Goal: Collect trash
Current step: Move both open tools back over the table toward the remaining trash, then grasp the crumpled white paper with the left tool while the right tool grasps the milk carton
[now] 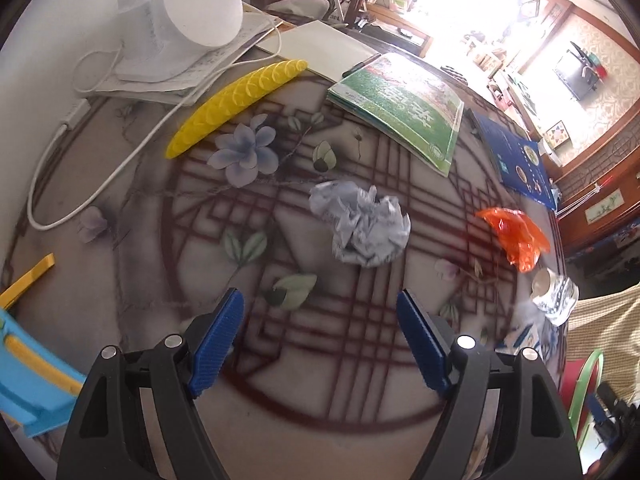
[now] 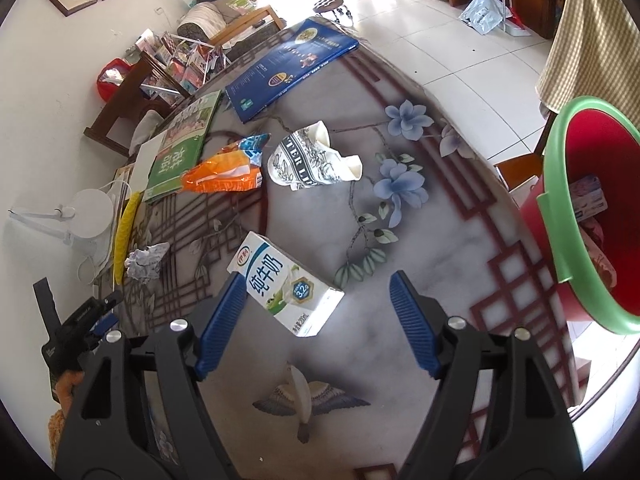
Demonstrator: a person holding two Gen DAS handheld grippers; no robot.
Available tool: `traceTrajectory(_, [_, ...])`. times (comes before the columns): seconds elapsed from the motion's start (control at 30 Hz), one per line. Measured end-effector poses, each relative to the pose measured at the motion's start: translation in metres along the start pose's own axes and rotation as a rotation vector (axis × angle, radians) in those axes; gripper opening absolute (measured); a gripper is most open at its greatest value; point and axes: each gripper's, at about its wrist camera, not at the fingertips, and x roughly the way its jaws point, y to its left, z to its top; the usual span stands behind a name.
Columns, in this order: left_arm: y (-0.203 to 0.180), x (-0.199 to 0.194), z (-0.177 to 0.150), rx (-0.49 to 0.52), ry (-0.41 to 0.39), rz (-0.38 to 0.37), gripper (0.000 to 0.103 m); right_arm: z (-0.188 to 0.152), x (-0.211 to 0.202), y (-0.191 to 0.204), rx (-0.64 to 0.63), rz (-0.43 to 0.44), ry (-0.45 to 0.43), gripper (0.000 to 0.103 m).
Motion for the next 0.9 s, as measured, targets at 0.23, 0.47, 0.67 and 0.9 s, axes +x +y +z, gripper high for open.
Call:
traceTrajectory(0.23, [-0.027, 0.029, 0.023, 0.116, 0.013, -0.005, 0.075, 0.001, -0.005, 0.003, 0.019, -0.041, -0.019, 0.072])
traceTrajectory(0.47, [-0.043, 0.044, 0.038, 0.146, 0.014, -0.014, 0.075, 0.002, -0.001, 0.001, 0.036, -0.064, -0.010, 0.072])
traceTrajectory(0.67, [-0.051, 0.052, 0.045, 0.166, 0.020, -0.020, 0.075, 0.003, 0.007, 0.008, 0.023, -0.065, 0.013, 0.072])
traceTrajectory(0.9, [-0.051, 0.063, 0.047, 0.186, 0.041, -0.001, 0.060, 0.006, 0.023, 0.020, -0.024, -0.064, 0.066, 0.076])
